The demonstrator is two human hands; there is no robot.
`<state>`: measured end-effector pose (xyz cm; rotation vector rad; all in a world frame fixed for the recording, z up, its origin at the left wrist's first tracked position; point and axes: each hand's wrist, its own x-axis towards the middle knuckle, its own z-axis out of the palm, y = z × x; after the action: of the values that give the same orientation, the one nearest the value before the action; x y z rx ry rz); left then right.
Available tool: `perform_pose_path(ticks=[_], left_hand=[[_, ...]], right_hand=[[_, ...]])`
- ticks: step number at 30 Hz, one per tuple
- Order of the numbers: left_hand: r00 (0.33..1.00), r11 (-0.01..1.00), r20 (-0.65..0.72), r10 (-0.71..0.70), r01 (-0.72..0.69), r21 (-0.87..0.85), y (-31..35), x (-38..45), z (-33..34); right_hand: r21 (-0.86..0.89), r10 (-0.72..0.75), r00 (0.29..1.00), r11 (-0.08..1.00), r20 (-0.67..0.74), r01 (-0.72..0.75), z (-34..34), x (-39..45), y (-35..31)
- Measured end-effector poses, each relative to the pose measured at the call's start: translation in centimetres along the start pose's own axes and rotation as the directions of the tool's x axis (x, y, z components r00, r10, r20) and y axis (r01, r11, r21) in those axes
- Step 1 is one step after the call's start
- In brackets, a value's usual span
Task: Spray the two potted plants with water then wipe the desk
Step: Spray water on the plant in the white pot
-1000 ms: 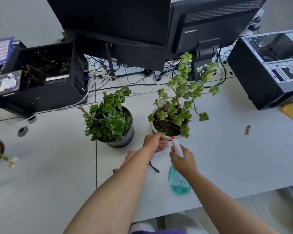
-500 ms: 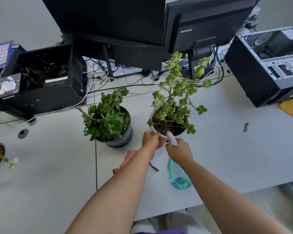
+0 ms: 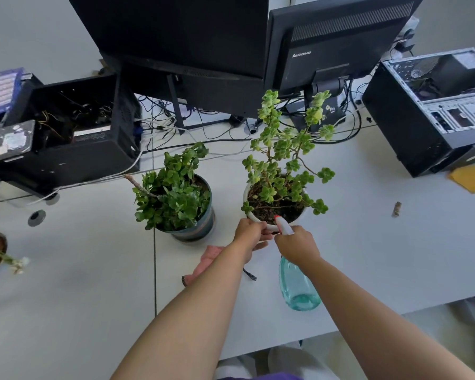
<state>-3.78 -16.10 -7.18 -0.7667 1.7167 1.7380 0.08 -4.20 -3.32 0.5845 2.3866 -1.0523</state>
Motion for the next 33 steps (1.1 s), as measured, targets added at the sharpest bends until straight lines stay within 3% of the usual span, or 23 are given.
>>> perform_pose_path(ticks=[10, 23, 27, 31, 33], left_hand=[[1.0, 1.0, -0.019, 0.018, -0.017, 0.025, -0.2, 0.2, 0.5], [0.999, 0.999, -0.034, 0.016, -0.015, 0.039, -0.1, -0.3, 0.3], [0.992, 0.998, -0.12, 0.033, -0.027, 0.051, 0.3, -0.2, 0.4], [0.959, 0.998, -0.278, 0.057, -0.059, 0.002, 1.2, 0.6, -1.2], [0.93, 0.997, -0.36, 0.074, -0.076, 0.009, 1.2, 1.1, -1.7]], right_hand=[[0.021, 0.016, 0.998, 1.0, -0.054, -0.015, -1.6, 0.3, 1.6], [-0.04, -0.068, 0.997, 0.997, 0.031, 0.07, -1.5, -0.4, 0.2], [-0.073, -0.054, 0.996, 0.996, 0.077, 0.06, -1.7, -0.7, 0.2], [0.053, 0.028, 0.999, 0.998, -0.021, -0.027, -2.8, -0.8, 1.2], [0.051, 0.018, 1.0, 0.999, 0.002, -0.018, -3.1, -1.1, 1.3]])
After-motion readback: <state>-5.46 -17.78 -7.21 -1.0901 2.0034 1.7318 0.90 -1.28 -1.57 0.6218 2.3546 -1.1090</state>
